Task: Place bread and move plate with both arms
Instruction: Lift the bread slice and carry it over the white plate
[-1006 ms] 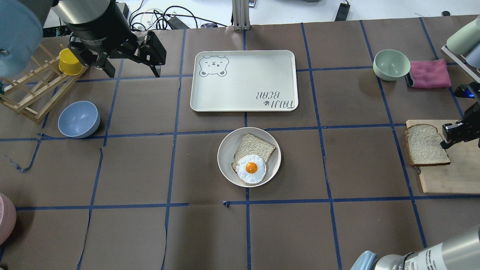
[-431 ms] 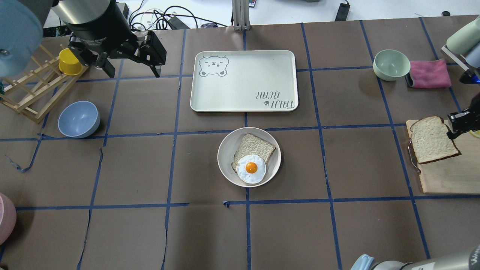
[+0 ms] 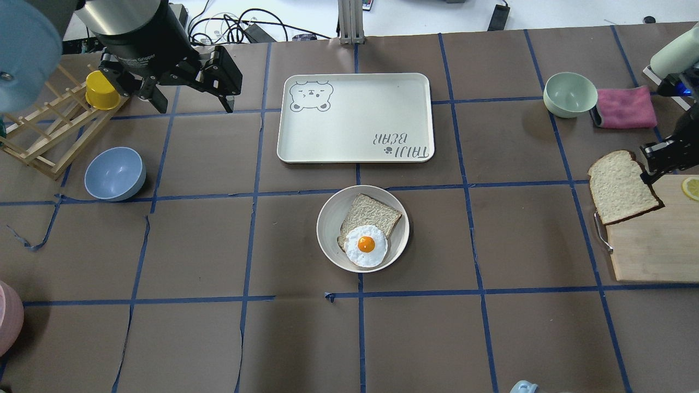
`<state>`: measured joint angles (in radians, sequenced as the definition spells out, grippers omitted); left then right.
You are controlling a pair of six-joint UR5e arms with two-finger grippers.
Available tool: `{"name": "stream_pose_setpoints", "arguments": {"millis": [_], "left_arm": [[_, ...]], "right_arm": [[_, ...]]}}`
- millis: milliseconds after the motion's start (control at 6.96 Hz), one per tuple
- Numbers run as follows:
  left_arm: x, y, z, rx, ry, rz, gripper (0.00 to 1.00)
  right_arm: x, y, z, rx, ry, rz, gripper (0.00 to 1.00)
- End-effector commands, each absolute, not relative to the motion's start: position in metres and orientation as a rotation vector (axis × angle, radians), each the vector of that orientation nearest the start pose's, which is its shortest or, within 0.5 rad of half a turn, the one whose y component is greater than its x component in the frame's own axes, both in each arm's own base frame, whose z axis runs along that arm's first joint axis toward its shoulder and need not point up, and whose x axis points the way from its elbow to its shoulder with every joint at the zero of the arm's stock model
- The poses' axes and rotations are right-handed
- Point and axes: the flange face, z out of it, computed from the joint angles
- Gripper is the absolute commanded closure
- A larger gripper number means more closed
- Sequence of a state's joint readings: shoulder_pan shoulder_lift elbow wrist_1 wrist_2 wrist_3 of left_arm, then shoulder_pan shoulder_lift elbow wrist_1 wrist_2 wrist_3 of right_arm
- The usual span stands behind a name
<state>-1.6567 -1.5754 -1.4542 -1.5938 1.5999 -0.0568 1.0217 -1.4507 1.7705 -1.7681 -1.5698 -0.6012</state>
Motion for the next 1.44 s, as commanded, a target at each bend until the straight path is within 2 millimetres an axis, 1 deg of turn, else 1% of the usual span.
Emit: {"name": "stream_pose_setpoints", "arguments": {"millis": [0,144,288,431,575,719,862,1006,1150,1294], "left_arm": [[-0.173,-0.487,0.541,0.043,3.115,-0.142,0.0],[-0.173,-0.487,0.541,0.043,3.115,-0.142,0.0],[-0.173,-0.487,0.541,0.043,3.115,-0.142,0.0],[-0.173,-0.487,0.541,0.043,3.115,-0.142,0.0],[-0.173,-0.487,0.541,0.043,3.115,-0.142,0.0],[-0.173,-0.487,0.54,0.043,3.115,-0.139,0.0],[-0.173,-0.487,0.541,0.043,3.115,-0.142,0.0],[-0.173,-0.487,0.541,0.043,3.115,-0.142,0.0],[-0.173,-0.487,0.541,0.043,3.115,-0.142,0.0],[-0.173,-0.487,0.541,0.043,3.114,-0.142,0.0]], "right_arm": [[-0.091,-0.525,0.39,-0.064,3.026,0.168,1.0],[-0.044,-0.531,0.392,-0.055,3.0,0.159,1.0],[0.009,-0.533,0.391,-0.018,2.971,0.166,1.0],[0.072,-0.529,0.39,-0.018,2.951,0.185,1.0],[0.135,-0.521,0.389,0.007,2.937,0.199,1.0],[0.192,-0.513,0.389,0.017,2.874,0.168,1.0],[0.224,-0.506,0.372,0.006,2.832,0.14,1.0],[0.237,-0.499,0.341,0.035,2.809,0.076,1.0],[0.245,-0.485,0.312,0.04,2.758,0.055,1.0],[0.255,-0.478,0.291,0.039,2.701,0.043,1.0]]}}
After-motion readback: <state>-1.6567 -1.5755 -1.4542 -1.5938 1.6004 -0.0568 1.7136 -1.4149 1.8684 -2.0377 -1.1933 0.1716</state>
